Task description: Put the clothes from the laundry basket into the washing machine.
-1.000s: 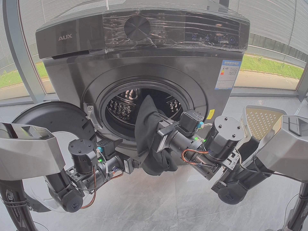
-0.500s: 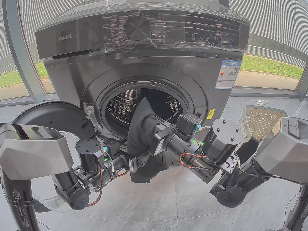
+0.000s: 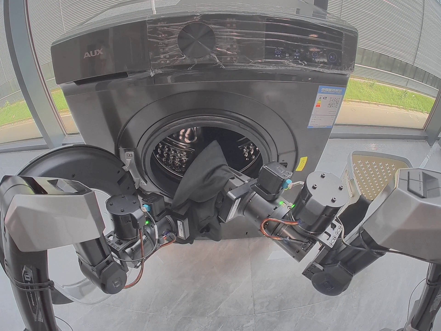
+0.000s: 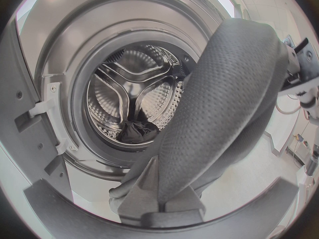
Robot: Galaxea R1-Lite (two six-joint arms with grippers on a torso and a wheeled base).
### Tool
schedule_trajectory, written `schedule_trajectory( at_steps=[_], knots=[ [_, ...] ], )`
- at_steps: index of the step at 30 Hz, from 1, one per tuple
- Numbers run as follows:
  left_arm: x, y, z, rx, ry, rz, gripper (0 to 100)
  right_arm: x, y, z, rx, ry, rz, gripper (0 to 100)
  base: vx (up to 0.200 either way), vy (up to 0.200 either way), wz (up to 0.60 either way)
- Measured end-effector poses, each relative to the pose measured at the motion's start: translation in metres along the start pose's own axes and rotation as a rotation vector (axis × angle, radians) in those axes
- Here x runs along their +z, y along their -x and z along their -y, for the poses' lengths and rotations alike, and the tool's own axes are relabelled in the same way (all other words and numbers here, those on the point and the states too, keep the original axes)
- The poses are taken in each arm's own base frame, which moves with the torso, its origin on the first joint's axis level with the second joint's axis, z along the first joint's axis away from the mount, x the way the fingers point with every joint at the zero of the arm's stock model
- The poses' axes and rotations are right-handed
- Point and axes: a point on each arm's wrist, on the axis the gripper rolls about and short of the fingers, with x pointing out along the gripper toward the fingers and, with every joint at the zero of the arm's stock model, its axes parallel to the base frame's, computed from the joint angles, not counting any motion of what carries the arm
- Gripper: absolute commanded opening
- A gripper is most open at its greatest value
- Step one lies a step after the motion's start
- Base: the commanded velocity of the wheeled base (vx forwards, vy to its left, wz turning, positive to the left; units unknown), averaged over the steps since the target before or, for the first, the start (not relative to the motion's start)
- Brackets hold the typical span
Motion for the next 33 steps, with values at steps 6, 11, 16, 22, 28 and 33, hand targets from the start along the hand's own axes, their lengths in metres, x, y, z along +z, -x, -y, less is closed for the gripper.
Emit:
schedule_trajectory(
  at_steps=[6,11,16,22,28,33],
  knots=[
    [0.008,0.001,-0.009,0.044,0.009,0.026,0,-0.017,0.017,0.006,-0.02,0.007,-0.094,0,0.0,0.0,0.0],
    [0.022,0.006,-0.015,0.067,0.015,0.07,0,-0.034,0.038,0.014,-0.044,0.017,-0.197,0,0.0,0.0,0.0],
    [0.042,0.014,-0.014,0.066,0.017,0.132,0,-0.044,0.049,0.017,-0.05,0.022,-0.257,100,0.0,0.0,0.0],
    [0.057,0.025,-0.012,0.067,0.018,0.171,0,-0.061,0.068,0.016,-0.05,0.024,-0.362,100,0.0,0.0,0.0],
    [0.066,0.043,-0.008,0.057,0.027,0.182,0,-0.074,0.104,0.013,-0.025,0.037,-0.513,100,0.0,0.0,0.0],
    [0.073,0.069,0.001,0.022,0.046,0.184,0,-0.073,0.129,0.013,-0.023,0.056,-0.59,100,0.0,0.0,0.0]
  ],
)
